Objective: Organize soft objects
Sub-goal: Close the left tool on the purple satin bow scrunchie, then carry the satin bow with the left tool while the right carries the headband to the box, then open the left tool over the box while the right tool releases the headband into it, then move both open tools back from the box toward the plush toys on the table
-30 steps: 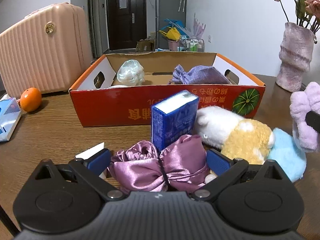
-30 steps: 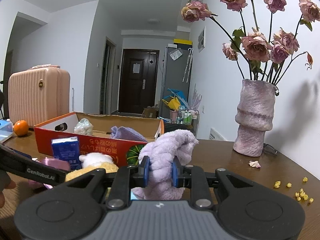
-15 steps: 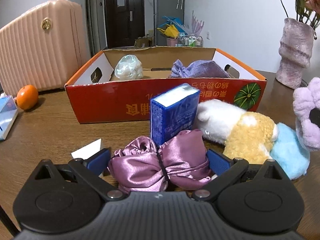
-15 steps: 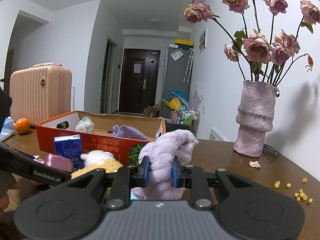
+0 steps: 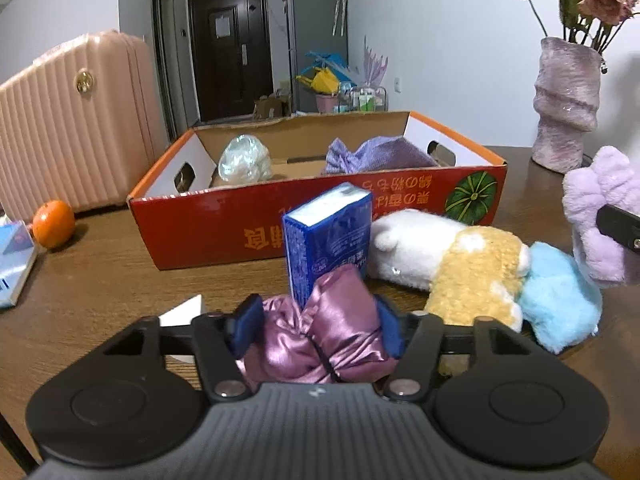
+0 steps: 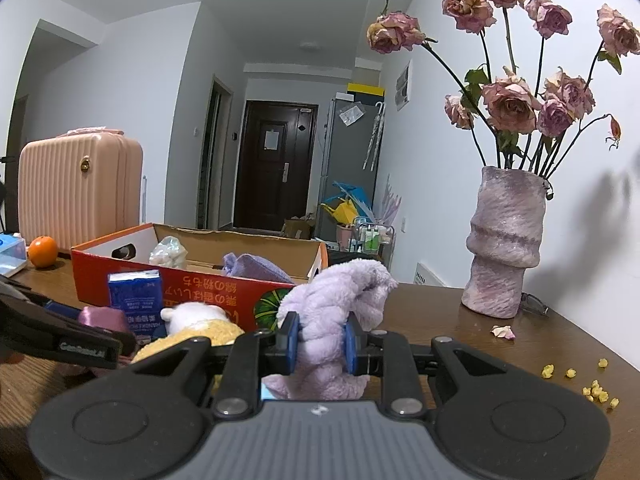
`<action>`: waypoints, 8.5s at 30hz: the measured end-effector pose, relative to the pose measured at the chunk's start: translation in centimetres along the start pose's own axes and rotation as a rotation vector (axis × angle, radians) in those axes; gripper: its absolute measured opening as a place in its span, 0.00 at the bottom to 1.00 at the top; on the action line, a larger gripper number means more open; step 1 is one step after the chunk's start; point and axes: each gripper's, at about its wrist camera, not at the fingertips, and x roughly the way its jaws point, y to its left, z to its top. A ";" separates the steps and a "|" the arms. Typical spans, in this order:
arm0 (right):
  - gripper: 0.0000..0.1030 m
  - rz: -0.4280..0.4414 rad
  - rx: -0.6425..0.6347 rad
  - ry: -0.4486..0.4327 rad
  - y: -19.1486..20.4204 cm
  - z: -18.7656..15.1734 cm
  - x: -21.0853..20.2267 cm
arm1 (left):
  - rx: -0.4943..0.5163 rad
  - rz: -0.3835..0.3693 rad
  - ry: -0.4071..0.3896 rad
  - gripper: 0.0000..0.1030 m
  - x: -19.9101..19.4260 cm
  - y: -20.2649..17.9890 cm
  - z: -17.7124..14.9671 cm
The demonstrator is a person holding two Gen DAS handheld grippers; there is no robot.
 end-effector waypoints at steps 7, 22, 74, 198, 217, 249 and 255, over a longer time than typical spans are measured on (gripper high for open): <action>0.21 -0.015 -0.002 -0.008 0.3 0.0 -0.6 | 0.003 0.001 -0.031 0.31 -1.4 0.4 -0.4; 0.22 -0.035 0.008 -0.033 1.5 -0.1 -3.4 | -0.039 -0.042 -0.129 0.26 -6.2 2.3 -1.0; 0.22 0.042 0.063 -0.151 6.4 5.5 1.2 | -0.178 -0.076 -0.367 0.26 -9.1 5.7 5.8; 1.00 0.031 0.158 0.149 6.9 8.7 16.6 | -0.269 0.218 -0.242 1.00 6.7 8.8 10.7; 1.00 0.018 0.165 0.104 5.8 7.3 9.8 | -0.247 0.208 -0.248 1.00 1.2 7.8 7.5; 1.00 0.083 -0.002 0.091 5.3 1.8 -2.3 | -0.134 0.073 -0.187 1.00 -7.6 7.5 -0.1; 1.00 0.098 -0.024 0.097 5.2 0.9 -4.3 | -0.117 0.043 -0.155 1.00 -8.9 7.5 -1.7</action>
